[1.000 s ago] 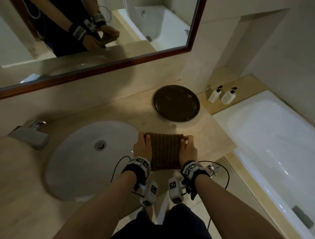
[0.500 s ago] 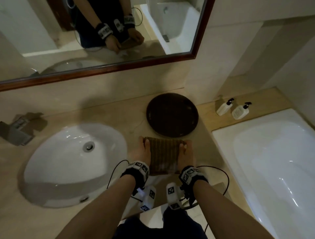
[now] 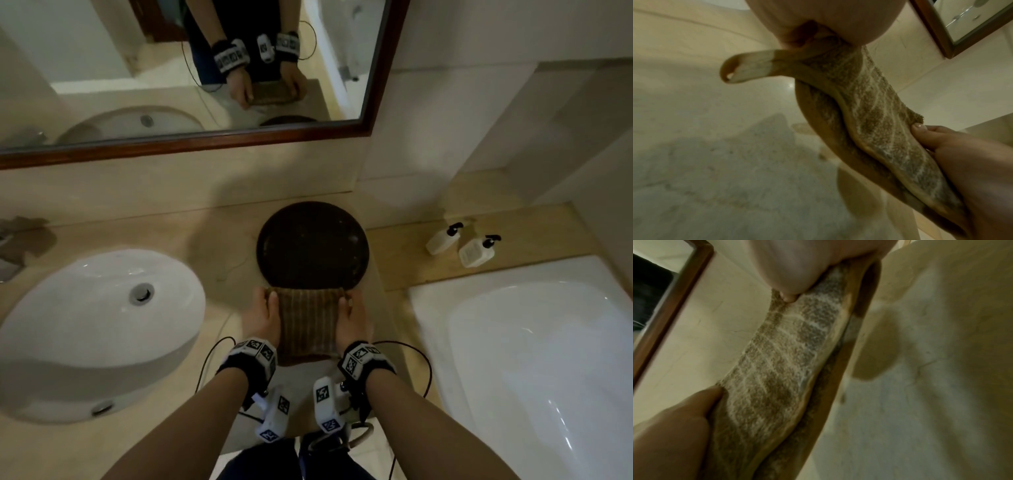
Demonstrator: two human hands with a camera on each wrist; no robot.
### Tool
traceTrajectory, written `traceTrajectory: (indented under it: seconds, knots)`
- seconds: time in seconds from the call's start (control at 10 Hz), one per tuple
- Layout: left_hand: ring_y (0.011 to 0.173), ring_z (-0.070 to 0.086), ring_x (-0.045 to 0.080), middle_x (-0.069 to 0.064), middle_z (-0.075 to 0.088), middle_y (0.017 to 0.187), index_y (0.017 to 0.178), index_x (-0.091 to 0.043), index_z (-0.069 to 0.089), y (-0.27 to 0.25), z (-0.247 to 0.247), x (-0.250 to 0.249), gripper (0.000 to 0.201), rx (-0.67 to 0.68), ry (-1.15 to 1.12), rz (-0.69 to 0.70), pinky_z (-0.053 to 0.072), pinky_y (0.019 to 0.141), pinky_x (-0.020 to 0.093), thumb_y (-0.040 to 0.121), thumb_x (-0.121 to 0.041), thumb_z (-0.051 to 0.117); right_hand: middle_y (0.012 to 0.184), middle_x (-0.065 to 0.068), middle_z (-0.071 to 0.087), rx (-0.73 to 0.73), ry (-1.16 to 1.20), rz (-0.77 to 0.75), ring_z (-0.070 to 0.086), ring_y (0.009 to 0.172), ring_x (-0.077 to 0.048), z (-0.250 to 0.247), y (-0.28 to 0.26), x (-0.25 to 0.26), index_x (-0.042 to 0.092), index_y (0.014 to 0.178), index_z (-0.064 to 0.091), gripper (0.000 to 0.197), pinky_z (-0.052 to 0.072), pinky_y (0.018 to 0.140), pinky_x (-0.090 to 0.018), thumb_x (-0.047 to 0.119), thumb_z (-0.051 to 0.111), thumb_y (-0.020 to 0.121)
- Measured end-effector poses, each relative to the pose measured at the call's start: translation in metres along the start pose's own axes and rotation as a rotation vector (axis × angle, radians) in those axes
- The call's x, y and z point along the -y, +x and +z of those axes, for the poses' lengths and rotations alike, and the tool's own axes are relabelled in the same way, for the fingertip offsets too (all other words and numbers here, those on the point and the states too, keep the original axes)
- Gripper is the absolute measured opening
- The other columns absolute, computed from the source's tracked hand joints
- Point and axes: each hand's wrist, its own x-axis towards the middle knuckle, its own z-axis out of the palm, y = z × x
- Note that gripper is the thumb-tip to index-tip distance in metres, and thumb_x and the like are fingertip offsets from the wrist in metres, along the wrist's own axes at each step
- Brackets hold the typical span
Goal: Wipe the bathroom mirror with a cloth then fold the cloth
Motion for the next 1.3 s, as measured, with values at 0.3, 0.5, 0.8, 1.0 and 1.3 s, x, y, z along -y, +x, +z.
traceTrajectory:
  seconds: [0.3,0.5,0.8,1.0,1.3]
  knots:
    - [0.068,0.053,0.024,0.005,0.053,0.075,0.102,-0.011,0.046,0.053,0.003,-0.029,0.02,0.047,0.038,0.064,0.039,0.065,0.034,0.104,-0.029,0.038,0.084,-0.003,0.057,-0.063,-0.042,-0.069,0.057,0.073,-0.024,0.0,0.051,0.027,0.02,0.109,0.046,0.019,0.047,0.067,-0.037,0.033,0.035,0.102]
    - [0.068,0.059,0.033,0.008,0.056,0.072,0.117,-0.016,0.045,0.105,0.013,-0.041,0.024,0.071,0.13,0.03,0.047,0.06,0.037,0.104,-0.034,0.037,0.082,-0.007,0.058,-0.064,-0.096,-0.006,0.057,0.072,-0.028,0.002,0.096,0.055,0.022,0.112,0.045,0.02,0.047,0.063,-0.037,0.034,0.033,0.102]
    - [0.059,0.058,0.032,0.013,0.059,0.069,0.117,-0.017,0.045,0.155,0.028,-0.052,0.024,0.085,0.242,-0.054,0.049,0.056,0.041,0.105,-0.035,0.036,0.069,-0.008,0.058,-0.071,-0.243,-0.014,0.056,0.058,-0.028,0.012,0.149,0.073,0.022,0.119,0.044,0.023,0.041,0.048,-0.03,0.034,0.034,0.102]
    - [0.087,0.062,0.035,0.014,0.063,0.102,0.115,-0.014,0.047,0.173,0.029,-0.049,0.021,0.083,0.259,-0.074,0.043,0.067,0.036,0.1,-0.03,0.049,0.101,-0.009,0.064,-0.09,-0.351,-0.049,0.062,0.089,-0.031,0.017,0.161,0.074,0.02,0.119,0.051,0.026,0.048,0.067,-0.036,0.032,0.037,0.101]
    - [0.077,0.058,0.028,0.013,0.063,0.094,0.105,-0.011,0.053,0.17,0.02,-0.065,0.023,0.094,0.166,-0.054,0.048,0.068,0.035,0.104,-0.03,0.04,0.125,-0.013,0.051,-0.164,-0.203,-0.1,0.05,0.115,-0.031,0.016,0.151,0.081,0.009,0.129,0.055,0.034,0.04,0.095,-0.038,0.02,0.041,0.1]
